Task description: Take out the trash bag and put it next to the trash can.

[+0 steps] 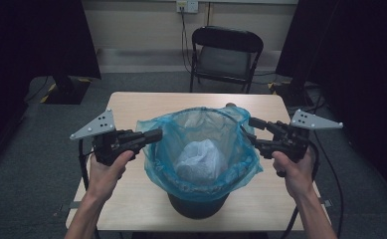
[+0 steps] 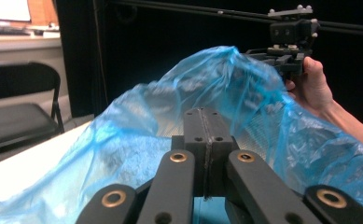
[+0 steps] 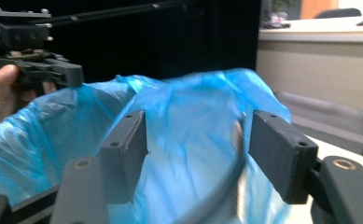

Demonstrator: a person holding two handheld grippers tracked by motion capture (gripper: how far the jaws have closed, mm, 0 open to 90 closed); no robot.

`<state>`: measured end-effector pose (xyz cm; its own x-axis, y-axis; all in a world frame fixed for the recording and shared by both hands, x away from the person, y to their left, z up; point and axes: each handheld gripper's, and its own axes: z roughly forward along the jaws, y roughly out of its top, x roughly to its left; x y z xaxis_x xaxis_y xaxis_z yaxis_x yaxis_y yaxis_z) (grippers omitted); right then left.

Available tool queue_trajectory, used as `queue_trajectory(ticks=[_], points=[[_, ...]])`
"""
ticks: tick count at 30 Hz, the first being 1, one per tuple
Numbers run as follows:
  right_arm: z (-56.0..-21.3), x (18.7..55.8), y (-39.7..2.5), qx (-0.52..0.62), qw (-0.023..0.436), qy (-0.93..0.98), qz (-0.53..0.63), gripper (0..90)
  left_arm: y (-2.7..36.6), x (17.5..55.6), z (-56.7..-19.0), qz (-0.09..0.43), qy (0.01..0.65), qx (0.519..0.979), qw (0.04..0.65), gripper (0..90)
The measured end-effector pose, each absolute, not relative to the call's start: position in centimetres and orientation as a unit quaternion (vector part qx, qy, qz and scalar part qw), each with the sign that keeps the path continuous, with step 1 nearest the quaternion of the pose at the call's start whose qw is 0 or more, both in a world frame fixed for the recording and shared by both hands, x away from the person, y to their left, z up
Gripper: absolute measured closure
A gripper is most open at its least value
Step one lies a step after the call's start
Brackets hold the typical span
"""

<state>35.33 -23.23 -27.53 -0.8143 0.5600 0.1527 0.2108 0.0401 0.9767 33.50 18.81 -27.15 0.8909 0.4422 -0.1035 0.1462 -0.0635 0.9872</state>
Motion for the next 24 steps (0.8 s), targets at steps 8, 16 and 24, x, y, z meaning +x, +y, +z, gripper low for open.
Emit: queue_trajectory(ticks=[8, 16, 24], points=[[-25.7, 35.1, -21.4, 0.234, 0.129, 0.715, 0.646, 36.0, 16.4, 33.6, -25.2, 0.101, 0.183, 0.725, 0.657, 90.0], [-26.6, 35.2, -20.9, 0.256, 0.13, 0.739, 0.61, 37.7, 15.6, 33.7, -24.9, 0.093, 0.178, 0.721, 0.663, 90.0], [-26.6, 35.7, -20.4, 0.233, 0.108, 0.753, 0.605, 90.0, 14.9, 33.7, -24.6, 0.087, 0.168, 0.724, 0.663, 90.0]])
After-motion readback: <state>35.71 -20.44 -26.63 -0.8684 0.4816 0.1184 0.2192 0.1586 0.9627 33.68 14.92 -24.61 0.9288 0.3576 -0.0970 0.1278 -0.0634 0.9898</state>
